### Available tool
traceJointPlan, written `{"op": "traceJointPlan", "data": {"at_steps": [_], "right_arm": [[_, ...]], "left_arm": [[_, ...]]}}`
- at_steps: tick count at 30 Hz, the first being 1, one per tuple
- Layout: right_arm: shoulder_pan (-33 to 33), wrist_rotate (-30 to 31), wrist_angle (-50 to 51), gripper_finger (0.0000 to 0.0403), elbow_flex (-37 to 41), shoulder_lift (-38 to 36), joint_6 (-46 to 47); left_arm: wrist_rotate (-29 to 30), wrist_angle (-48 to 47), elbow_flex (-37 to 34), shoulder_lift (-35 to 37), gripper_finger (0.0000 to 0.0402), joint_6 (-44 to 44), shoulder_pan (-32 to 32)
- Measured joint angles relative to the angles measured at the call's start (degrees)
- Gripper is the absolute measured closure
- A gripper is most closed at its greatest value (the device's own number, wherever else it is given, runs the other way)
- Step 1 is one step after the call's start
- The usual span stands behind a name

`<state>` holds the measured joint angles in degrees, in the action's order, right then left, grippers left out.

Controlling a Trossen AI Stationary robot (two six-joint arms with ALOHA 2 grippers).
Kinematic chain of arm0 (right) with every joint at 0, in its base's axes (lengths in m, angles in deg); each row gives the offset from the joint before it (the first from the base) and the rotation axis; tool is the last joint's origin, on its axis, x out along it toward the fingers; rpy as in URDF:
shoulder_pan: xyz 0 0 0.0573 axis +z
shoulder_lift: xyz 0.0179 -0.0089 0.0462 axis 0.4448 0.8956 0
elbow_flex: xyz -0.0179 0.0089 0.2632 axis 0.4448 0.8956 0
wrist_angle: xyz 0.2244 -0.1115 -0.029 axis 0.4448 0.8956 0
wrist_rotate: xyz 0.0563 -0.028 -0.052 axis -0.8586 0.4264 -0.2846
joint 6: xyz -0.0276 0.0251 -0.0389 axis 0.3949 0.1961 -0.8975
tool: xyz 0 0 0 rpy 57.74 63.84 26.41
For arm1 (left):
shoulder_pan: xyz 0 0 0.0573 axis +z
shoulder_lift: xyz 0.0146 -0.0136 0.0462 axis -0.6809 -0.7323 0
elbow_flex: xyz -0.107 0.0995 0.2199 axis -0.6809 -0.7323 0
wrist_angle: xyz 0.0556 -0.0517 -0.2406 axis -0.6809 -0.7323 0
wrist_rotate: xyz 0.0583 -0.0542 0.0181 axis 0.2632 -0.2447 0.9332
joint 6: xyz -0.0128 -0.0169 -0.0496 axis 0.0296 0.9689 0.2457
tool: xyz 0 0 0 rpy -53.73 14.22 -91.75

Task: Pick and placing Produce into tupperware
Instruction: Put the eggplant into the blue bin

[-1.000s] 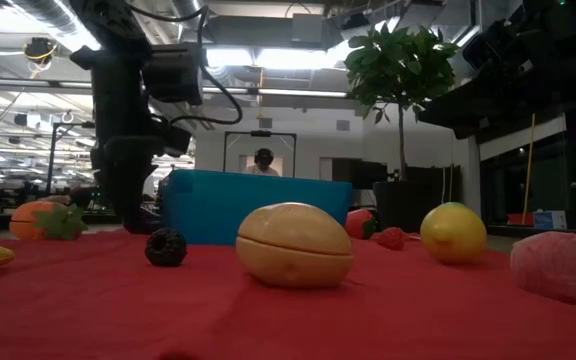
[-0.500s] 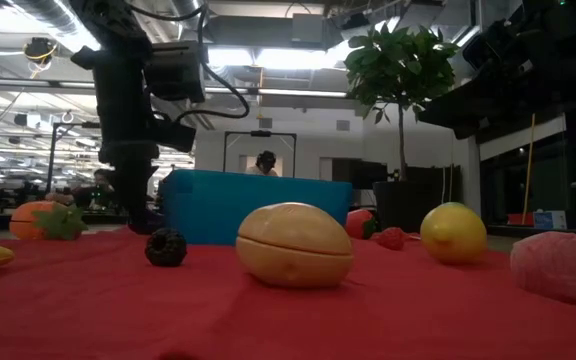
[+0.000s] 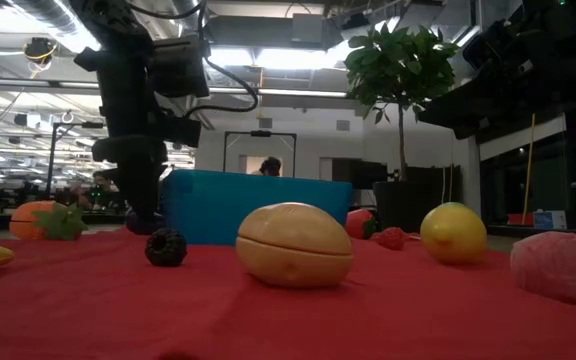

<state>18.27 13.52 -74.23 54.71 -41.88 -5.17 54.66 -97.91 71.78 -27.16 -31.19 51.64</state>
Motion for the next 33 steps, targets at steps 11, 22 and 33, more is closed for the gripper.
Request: {"op": "traceJointPlan", "data": {"at_steps": [11,22,33], "right_arm": [[0.0,0.0,0.0,0.0254,0.0,0.0,0.0],[0.0,0.0,0.0,0.0254,0.0,0.0,0.0],[0.0,0.0,0.0,0.0254,0.0,0.0,0.0]], "left_arm": [[0.0,-0.6,0.0,-2.5,0.0206,-1.5,0.0],[0.3,-0.4,0.0,-4.0,0.0207,-1.4,0.0],[0.3,-0.7,0.0,-4.0,0.0248,-1.0,0.0]]}}
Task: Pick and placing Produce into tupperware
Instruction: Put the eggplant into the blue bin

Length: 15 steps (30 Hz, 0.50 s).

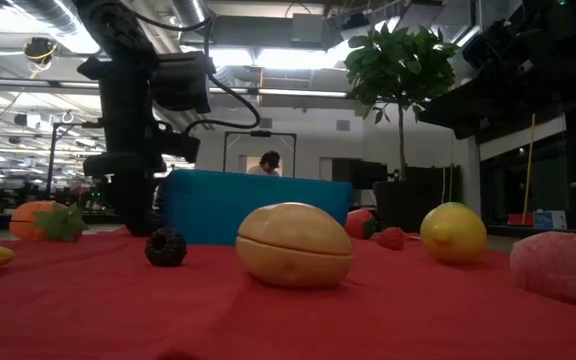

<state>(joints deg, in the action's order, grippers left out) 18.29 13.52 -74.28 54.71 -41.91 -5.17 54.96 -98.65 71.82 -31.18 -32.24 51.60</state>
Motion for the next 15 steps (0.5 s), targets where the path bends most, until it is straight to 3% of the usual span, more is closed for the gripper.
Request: {"op": "traceJointPlan", "data": {"at_steps": [10,15], "right_arm": [[0.0,0.0,0.0,0.0254,0.0,0.0,0.0],[0.0,0.0,0.0,0.0254,0.0,0.0,0.0]], "left_arm": [[0.1,-0.4,0.0,0.0,0.0231,0.0,0.0],[0.0,-0.5,0.0,0.0,0.0248,0.0,0.0]]}}
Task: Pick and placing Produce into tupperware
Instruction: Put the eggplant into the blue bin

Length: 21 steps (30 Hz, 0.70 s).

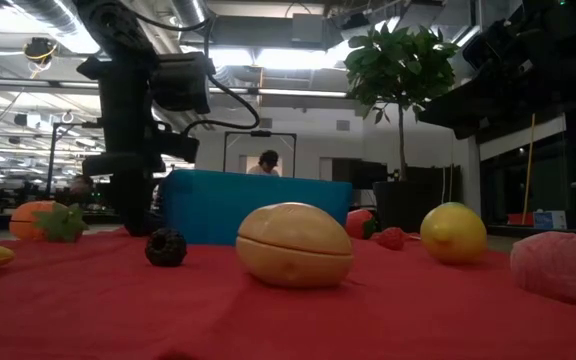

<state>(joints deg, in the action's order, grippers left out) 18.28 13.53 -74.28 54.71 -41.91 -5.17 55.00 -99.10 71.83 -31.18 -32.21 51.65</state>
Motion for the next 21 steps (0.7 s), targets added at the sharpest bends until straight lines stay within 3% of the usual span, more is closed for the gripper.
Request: {"op": "traceJointPlan", "data": {"at_steps": [5,21], "right_arm": [[0.0,0.0,0.0,0.0254,0.0,0.0,0.0],[0.0,0.0,0.5,0.0254,0.0,0.0,0.0]], "left_arm": [[0.0,-2.8,1.9,0.0,0.0269,0.0,0.0],[-0.1,-10.2,7.9,0.0,0.0272,-0.6,0.0]]}}
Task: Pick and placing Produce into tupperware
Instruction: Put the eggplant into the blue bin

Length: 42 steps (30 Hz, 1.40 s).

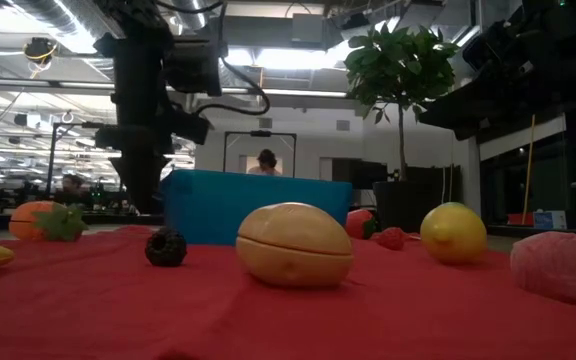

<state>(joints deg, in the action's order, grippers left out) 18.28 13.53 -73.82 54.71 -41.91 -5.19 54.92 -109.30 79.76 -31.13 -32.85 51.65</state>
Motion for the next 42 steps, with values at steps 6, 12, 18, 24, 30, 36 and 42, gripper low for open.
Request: {"op": "traceJointPlan", "data": {"at_steps": [6,12,18,24,30,36,42], "right_arm": [[0.0,0.0,0.0,0.0254,0.0,0.0,0.0],[0.0,0.0,0.1,0.0254,0.0,0.0,0.0],[0.0,0.0,0.5,0.0254,0.0,0.0,0.1],[0.0,0.0,1.0,0.0254,0.0,0.0,0.0],[0.0,0.0,1.3,0.0254,0.0,0.0,0.2],[0.0,0.0,1.4,0.0254,0.0,0.0,0.2],[0.0,0.0,1.3,0.0254,0.0,0.0,0.2]], "left_arm": [[0.1,0.0,0.0,2.5,0.0268,-2.3,0.0],[1.0,1.1,-0.5,11.5,0.0271,-2.3,0.0],[1.3,12.1,-7.4,24.8,0.0269,-1.9,-0.1],[-0.9,24.9,-16.2,35.0,0.0272,-2.0,-1.5],[-3.5,36.4,-25.2,41.8,0.0270,-2.3,-3.0],[-13.9,48.8,-32.7,45.8,0.0273,-2.2,-4.3],[-17.2,50.3,-33.4,46.8,0.0274,-2.9,-4.7]]}}
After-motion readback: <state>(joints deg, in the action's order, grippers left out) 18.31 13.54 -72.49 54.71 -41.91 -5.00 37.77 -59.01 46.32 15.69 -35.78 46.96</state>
